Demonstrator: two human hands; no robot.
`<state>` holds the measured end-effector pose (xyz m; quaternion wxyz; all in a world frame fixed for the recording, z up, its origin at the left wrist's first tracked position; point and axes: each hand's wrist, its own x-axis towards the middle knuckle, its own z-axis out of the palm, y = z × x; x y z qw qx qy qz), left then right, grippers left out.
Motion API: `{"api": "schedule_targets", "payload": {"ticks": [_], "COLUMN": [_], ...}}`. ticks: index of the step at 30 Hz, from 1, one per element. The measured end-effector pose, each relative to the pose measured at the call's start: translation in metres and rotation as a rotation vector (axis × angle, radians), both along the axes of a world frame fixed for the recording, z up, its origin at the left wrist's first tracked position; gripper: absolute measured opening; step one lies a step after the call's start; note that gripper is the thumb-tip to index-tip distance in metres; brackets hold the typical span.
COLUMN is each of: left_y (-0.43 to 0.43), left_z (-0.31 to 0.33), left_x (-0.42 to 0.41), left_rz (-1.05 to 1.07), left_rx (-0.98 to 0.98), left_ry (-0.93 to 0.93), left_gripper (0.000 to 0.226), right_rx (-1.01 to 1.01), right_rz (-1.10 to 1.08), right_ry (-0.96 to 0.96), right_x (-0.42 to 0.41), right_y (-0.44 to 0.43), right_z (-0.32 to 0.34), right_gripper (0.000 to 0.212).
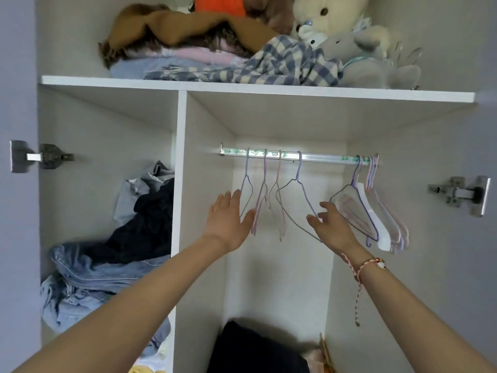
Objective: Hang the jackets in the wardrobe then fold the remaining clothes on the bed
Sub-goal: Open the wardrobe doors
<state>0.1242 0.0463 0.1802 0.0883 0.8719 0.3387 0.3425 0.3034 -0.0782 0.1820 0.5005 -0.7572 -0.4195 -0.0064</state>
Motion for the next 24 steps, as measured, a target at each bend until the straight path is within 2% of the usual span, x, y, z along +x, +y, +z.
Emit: {"api": "schedule_targets", "payload": {"ticks": [4, 8, 11, 15, 17, 19, 22, 24], "left_y": [0.041, 0.071, 0.088, 0.099, 0.100, 0.103, 0.108, 0.108], "left_z": [0.025, 0.037, 0.034, 0.026, 0.024, 0.022, 0.018, 0.018], "left_x": [0.035, 0.071, 0.102, 0.136, 0.145, 0.152, 0.156, 0.154], "left_rz": [0.031, -0.032, -0.021, -0.035, -0.045, -0.007, 0.154, 0.277], "left_rx": [-0.140, -0.497, -0.640, -0.745, -0.779, -0.756, -0.621, -0.522], "left_ry": [-0.044, -0.198, -0.263, -0.397, -0.405, -0.411, -0.406, -0.378], "left_gripper": [0.069, 0.076, 0.072, 0.069, 0.067, 0.065, 0.065, 0.071], "right_rx": [0.017, -0.081, -0.049, -0.016, -0.014, -0.009, -0.014, 0.001], "right_rz": [-0.015, 0.035, 0.175, 0.280, 0.297, 0.293, 0.332, 0.363], "right_ry": [0.096, 0.321, 0.491, 0.534, 0.564, 0.586, 0.608, 0.627], "right_x": [0.049, 0.079, 0.087, 0.082, 0.080, 0.084, 0.087, 0.086], "right_y": [0.040, 0.076, 0.101, 0.124, 0.131, 0.138, 0.143, 0.144], "right_z": [0.024, 0.035, 0.039, 0.039, 0.040, 0.038, 0.033, 0.030], "right_gripper": [0.066, 0.074, 0.065, 0.034, 0.025, 0.025, 0.039, 0.040]}}
